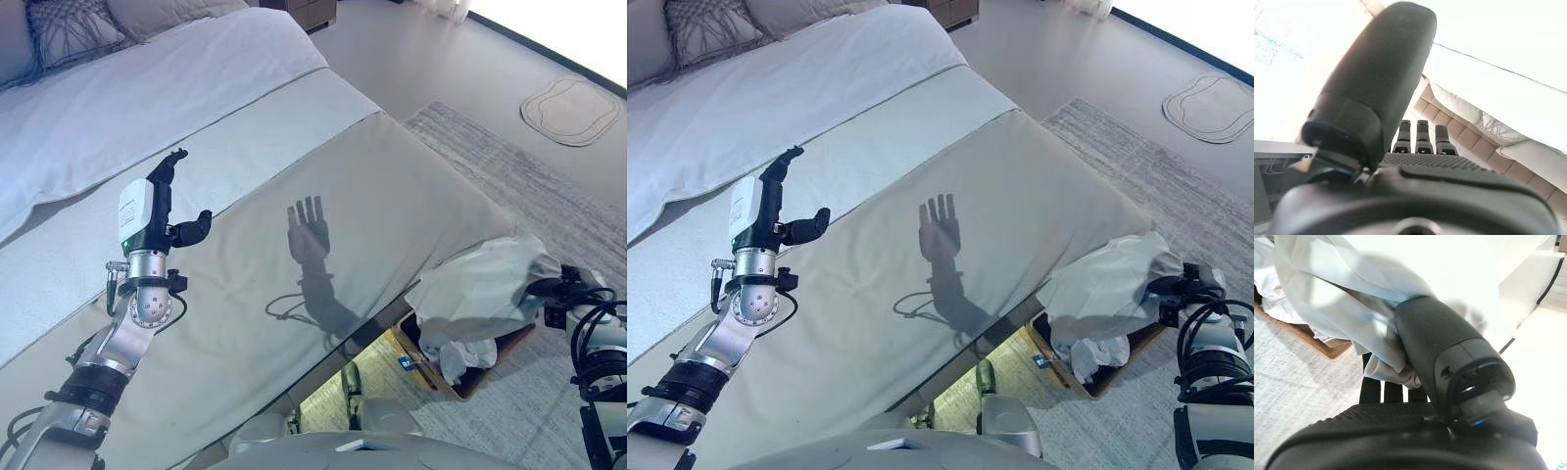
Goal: Pick up the clothes from the bed and place them into the basket
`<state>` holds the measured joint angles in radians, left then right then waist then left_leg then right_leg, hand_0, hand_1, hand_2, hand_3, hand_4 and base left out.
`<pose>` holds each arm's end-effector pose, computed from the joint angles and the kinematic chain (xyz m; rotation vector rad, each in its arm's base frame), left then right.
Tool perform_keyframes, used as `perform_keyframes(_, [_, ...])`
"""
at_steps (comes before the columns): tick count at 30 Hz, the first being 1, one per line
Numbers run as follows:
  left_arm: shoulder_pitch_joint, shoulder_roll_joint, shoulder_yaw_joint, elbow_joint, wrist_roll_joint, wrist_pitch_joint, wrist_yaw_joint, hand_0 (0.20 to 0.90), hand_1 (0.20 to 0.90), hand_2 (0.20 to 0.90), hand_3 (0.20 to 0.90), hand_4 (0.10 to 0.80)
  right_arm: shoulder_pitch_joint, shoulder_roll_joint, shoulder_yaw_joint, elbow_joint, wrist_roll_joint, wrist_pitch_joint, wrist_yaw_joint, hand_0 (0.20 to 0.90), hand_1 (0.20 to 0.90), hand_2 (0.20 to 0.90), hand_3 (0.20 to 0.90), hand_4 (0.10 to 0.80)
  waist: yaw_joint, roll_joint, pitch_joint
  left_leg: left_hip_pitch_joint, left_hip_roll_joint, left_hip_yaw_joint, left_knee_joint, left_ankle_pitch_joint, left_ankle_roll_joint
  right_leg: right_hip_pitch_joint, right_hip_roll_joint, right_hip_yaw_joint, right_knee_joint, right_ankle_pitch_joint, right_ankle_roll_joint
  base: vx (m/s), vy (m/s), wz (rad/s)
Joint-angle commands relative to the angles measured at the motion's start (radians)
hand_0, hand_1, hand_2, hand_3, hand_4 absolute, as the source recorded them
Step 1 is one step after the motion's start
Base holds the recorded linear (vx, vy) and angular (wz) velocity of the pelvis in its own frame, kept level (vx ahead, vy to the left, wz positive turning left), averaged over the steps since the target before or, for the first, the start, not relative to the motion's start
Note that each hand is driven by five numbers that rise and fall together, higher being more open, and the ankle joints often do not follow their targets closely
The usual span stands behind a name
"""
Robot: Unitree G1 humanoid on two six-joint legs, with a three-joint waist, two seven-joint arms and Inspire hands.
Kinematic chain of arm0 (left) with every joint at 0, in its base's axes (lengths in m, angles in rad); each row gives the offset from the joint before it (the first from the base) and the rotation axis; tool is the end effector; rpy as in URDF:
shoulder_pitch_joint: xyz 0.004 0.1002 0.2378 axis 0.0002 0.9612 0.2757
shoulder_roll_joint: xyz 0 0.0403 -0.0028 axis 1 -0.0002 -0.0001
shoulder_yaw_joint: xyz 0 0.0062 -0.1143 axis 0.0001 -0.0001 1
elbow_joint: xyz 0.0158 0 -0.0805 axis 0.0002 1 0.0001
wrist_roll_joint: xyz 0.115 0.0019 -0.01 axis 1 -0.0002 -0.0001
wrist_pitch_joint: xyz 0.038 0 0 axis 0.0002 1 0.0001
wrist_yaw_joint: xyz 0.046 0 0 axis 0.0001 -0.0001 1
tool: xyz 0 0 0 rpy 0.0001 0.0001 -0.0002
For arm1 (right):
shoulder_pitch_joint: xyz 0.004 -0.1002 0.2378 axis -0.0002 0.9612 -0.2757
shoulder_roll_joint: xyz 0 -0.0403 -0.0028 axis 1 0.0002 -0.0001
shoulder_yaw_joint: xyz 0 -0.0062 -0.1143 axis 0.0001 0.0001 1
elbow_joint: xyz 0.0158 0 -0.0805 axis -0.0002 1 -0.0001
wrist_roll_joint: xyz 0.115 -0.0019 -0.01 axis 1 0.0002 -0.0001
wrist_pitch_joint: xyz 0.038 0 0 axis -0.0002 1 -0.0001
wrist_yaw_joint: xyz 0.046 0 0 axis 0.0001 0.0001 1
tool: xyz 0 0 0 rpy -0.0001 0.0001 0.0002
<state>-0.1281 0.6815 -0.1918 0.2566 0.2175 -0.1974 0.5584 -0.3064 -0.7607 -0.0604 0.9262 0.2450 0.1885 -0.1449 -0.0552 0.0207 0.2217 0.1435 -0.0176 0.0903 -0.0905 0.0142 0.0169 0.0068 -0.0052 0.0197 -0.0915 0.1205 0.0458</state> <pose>0.2381 0.2620 0.0498 0.8738 -0.2608 0.3218 0.2181 -0.3870 0.0299 -0.4043 0.6469 -0.6519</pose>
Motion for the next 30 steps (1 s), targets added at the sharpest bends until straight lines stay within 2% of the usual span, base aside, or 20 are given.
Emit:
perform_keyframes(1, [-0.041, 0.049, -0.004, -0.038, 0.006, -0.043, 0.062, 0.9, 0.9, 0.9, 0.9, 0.8, -0.087, -0.088, 0.022, 0.035, -0.038, -0.043, -0.05, 0.3, 0.3, 0.3, 0.2, 0.1, 0.005, 0.006, -0.099, -0.048, 0.061, -0.038, 0.034, -0.05, -0.041, 0.024, -0.054, -0.06, 0.09, -0.099, 0.029, 0.0, 0.0, 0.0])
perform_keyframes(8, [-0.039, 0.055, -0.001, -0.044, 0.003, -0.042, 0.061, 0.9, 0.9, 0.9, 0.9, 0.8, -0.081, -0.08, 0.015, 0.108, -0.037, -0.044, -0.053, 0.3, 0.3, 0.3, 0.2, 0.1, 0.008, 0.014, -0.1, -0.045, 0.063, -0.04, 0.033, -0.051, -0.042, 0.026, -0.055, -0.065, 0.091, -0.103, 0.027, 0.0, 0.0, 0.0])
perform_keyframes(9, [-0.04, 0.054, -0.002, -0.042, 0.005, -0.046, 0.063, 0.9, 0.9, 0.9, 0.9, 0.8, -0.079, -0.08, 0.014, 0.117, -0.038, -0.04, -0.068, 0.582, 0.582, 0.582, 0.529, 0.429, 0.008, 0.014, -0.099, -0.045, 0.062, -0.04, 0.033, -0.051, -0.041, 0.026, -0.055, -0.064, 0.092, -0.103, 0.027, 0.0, 0.0, 0.0])
perform_keyframes(10, [-0.041, 0.054, -0.003, -0.044, 0.006, -0.047, 0.064, 0.9, 0.9, 0.9, 0.9, 0.8, -0.079, -0.079, 0.016, 0.12, -0.035, -0.042, -0.087, 0.9, 0.9, 0.9, 0.9, 0.8, 0.008, 0.015, -0.098, -0.045, 0.062, -0.041, 0.033, -0.051, -0.041, 0.026, -0.054, -0.063, 0.092, -0.103, 0.026, 0.0, 0.0, 0.0])
perform_keyframes(19, [-0.044, 0.056, -0.009, -0.048, 0.006, -0.032, 0.073, 0.9, 0.9, 0.9, 0.9, 0.8, -0.073, -0.079, 0.006, 0.106, -0.034, -0.02, -0.107, 0.9, 0.9, 0.9, 0.9, 0.8, 0.0, 0.017, -0.093, -0.041, 0.064, -0.038, 0.034, -0.052, -0.042, 0.026, -0.053, -0.058, 0.092, -0.103, 0.027, 0.0, 0.0, 0.0])
perform_keyframes(26, [-0.048, 0.05, -0.009, -0.047, 0.0, -0.036, 0.063, 0.9, 0.9, 0.9, 0.9, 0.8, -0.08, -0.077, 0.012, 0.121, -0.047, -0.057, -0.089, 0.9, 0.9, 0.9, 0.9, 0.8, 0.001, 0.016, -0.097, -0.037, 0.067, -0.037, 0.031, -0.051, -0.045, 0.032, -0.054, -0.06, 0.088, -0.103, 0.026, 0.0, 0.0, 0.0])
perform_keyframes(30, [-0.038, 0.049, -0.005, -0.051, -0.001, -0.04, 0.061, 0.9, 0.9, 0.9, 0.9, 0.8, -0.067, -0.073, 0.021, 0.067, -0.062, -0.075, -0.09, 0.9, 0.9, 0.9, 0.9, 0.8, 0.0, 0.014, -0.096, -0.035, 0.068, -0.04, 0.029, -0.049, -0.046, 0.034, -0.054, -0.06, 0.088, -0.103, 0.026, 0.0, 0.0, 0.0])
